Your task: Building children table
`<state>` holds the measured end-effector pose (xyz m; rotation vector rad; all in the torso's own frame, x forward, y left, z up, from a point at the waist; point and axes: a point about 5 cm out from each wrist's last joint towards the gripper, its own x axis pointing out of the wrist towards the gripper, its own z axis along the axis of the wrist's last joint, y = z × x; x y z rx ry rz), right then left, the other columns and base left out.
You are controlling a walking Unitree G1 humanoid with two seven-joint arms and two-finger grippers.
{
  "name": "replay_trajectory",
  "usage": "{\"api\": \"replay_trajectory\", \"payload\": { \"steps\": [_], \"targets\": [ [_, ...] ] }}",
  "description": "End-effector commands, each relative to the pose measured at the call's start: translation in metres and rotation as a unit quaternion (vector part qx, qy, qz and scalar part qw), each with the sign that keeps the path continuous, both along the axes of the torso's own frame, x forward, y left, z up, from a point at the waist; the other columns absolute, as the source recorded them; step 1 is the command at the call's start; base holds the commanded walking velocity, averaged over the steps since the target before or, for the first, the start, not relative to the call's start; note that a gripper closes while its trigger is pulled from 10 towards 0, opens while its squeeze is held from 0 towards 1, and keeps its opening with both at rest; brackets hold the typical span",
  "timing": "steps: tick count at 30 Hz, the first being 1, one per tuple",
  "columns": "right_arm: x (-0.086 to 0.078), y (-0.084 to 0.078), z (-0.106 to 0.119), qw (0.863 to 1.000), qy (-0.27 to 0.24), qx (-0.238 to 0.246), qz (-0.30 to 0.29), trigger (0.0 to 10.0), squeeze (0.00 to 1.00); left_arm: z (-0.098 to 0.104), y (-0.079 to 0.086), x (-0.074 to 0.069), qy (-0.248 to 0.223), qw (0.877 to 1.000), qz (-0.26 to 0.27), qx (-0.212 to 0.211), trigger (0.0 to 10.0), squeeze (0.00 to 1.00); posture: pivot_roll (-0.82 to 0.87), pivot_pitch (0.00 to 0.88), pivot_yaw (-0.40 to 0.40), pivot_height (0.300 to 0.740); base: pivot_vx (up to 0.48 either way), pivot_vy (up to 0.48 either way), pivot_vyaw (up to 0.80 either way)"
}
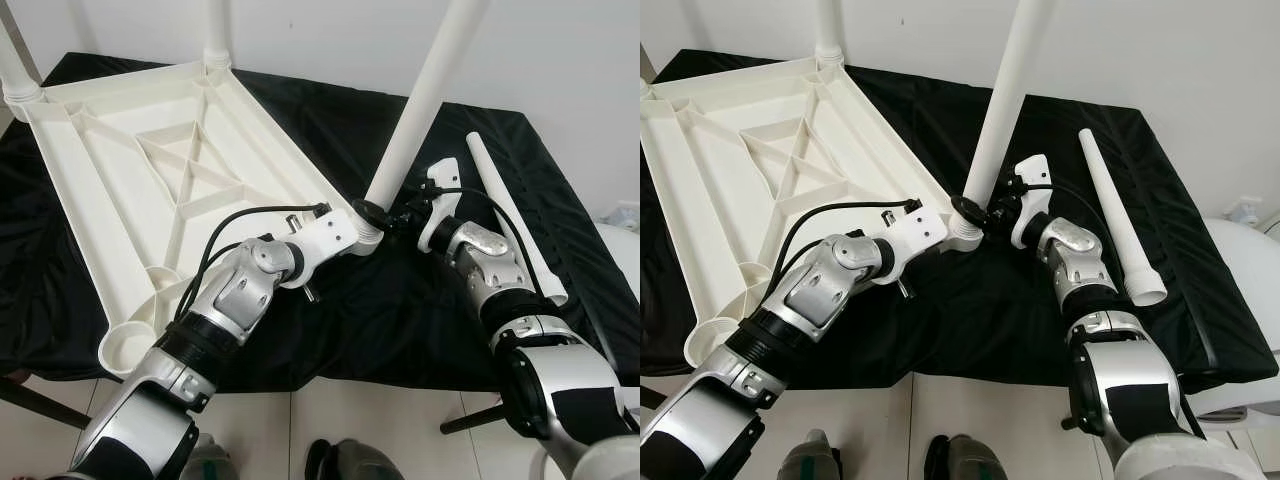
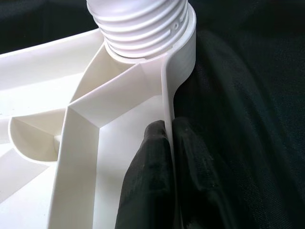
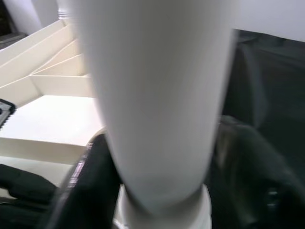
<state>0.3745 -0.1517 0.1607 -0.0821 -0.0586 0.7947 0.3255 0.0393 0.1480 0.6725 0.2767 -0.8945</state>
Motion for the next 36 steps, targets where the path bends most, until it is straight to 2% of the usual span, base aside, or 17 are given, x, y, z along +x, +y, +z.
{"api": "replay_trajectory", "payload": {
  "steps": [1,4,5,6,7,17,21,24,31,36],
  "targets": [
    [0.0,-0.001,-0.003,1.0,0.006,-0.006,-0.001,0.0,0.0,-0.008,-0.002,-0.003,0.016,1.0,-0.01,0.013,10.0,0.0,0.08,0.031,-0.094,0.74,0.0,0.0,0.0],
    [-0.001,-0.001,-0.006,1.0,0.007,-0.013,-0.003,0.0,0.0,-0.008,-0.002,-0.003,0.016,1.0,-0.01,0.012,10.0,0.0,0.08,0.032,-0.096,0.74,0.0,0.0,0.0],
    [-0.001,-0.001,-0.008,1.0,0.009,-0.015,-0.007,5.2,0.0,-0.008,-0.003,-0.004,0.016,1.0,-0.01,0.012,10.0,0.0,0.08,0.034,-0.099,0.74,0.0,0.0,0.0],
    [-0.001,-0.001,-0.008,1.0,0.009,-0.015,-0.007,5.2,0.0,-0.008,-0.003,-0.004,0.016,1.0,-0.01,0.012,10.0,0.0,0.08,0.034,-0.099,0.74,0.0,0.0,0.0],
    [-0.002,-0.001,-0.01,1.0,0.01,-0.015,-0.009,10.0,0.0,-0.009,-0.003,-0.004,0.017,1.0,-0.01,0.012,10.0,0.0,0.08,0.034,-0.099,0.74,0.0,0.0,0.0],
    [-0.003,0.005,-0.01,0.999,0.005,0.021,-0.025,10.0,0.0,-0.009,-0.003,-0.005,0.018,1.0,-0.009,0.01,10.0,0.0,0.07,0.037,-0.104,0.74,0.0,0.0,0.0],
    [-0.002,0.009,-0.014,0.996,0.001,0.016,-0.091,10.0,0.0,-0.009,-0.004,-0.005,0.018,1.0,-0.009,0.008,10.0,0.0,0.07,0.039,-0.104,0.74,0.0,0.0,0.0],
    [-0.003,0.011,-0.014,0.995,-0.003,0.018,-0.099,10.0,0.0,-0.009,-0.004,-0.005,0.018,1.0,-0.01,0.008,10.0,0.0,0.07,0.039,-0.103,0.74,0.0,0.0,0.0],
    [-0.006,0.027,-0.008,0.99,-0.021,0.05,-0.131,10.0,0.0,-0.009,-0.005,-0.006,0.019,1.0,-0.011,0.008,10.0,0.0,0.06,0.042,-0.102,0.74,0.0,0.0,0.0],
    [-0.01,0.043,-0.005,0.981,-0.02,0.08,-0.173,10.0,0.0,-0.009,-0.005,-0.006,0.02,1.0,-0.011,0.007,10.0,0.0,0.06,0.043,-0.107,0.74,0.0,0.0,0.0]
  ]
}}
